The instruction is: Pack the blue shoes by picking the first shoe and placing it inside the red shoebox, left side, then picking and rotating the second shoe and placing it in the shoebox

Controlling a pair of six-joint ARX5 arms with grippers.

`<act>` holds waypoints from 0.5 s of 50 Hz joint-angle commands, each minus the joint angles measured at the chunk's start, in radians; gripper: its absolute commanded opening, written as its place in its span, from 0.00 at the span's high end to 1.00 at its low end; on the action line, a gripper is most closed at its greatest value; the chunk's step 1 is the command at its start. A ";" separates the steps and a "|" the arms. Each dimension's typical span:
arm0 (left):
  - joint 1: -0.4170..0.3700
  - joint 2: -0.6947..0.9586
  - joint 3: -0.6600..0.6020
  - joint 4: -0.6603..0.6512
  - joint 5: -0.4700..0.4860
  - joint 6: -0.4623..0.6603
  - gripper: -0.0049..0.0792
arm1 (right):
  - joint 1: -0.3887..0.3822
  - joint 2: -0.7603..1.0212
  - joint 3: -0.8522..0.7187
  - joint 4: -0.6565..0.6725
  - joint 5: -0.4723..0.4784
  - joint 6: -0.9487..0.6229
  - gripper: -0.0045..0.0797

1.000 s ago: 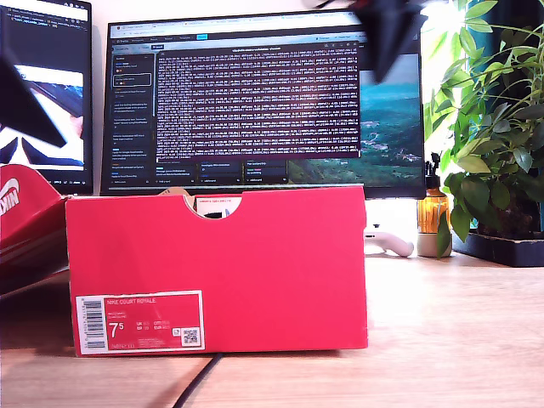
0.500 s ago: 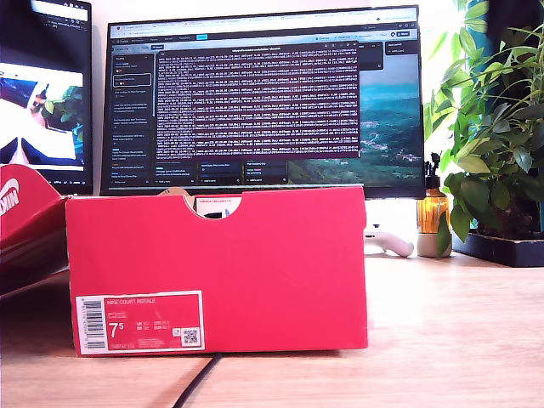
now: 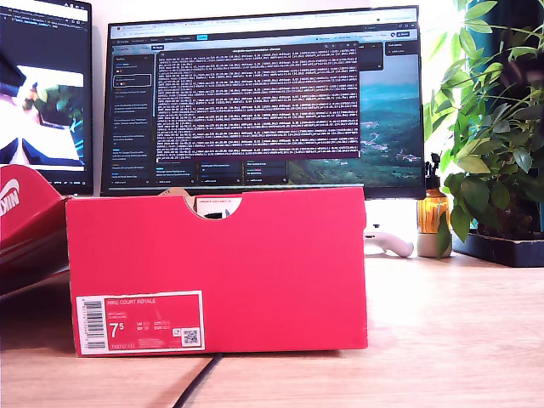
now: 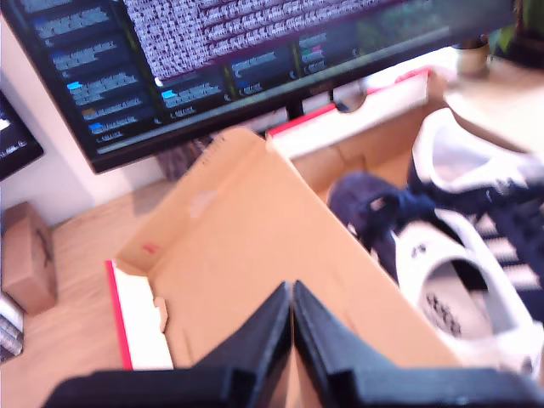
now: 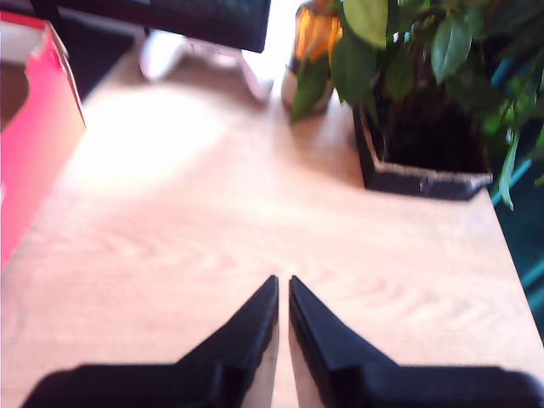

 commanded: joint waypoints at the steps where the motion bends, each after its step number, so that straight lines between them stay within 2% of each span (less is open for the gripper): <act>1: 0.001 -0.005 -0.065 0.016 -0.029 -0.019 0.95 | 0.000 -0.042 -0.030 0.044 -0.003 0.008 0.96; 12: -0.001 -0.070 -0.158 0.150 -0.079 -0.069 0.95 | -0.019 -0.072 -0.176 0.217 0.038 -0.003 0.96; 25: -0.003 -0.140 -0.249 0.211 -0.119 -0.096 0.95 | -0.060 -0.073 -0.317 0.337 0.034 0.019 0.96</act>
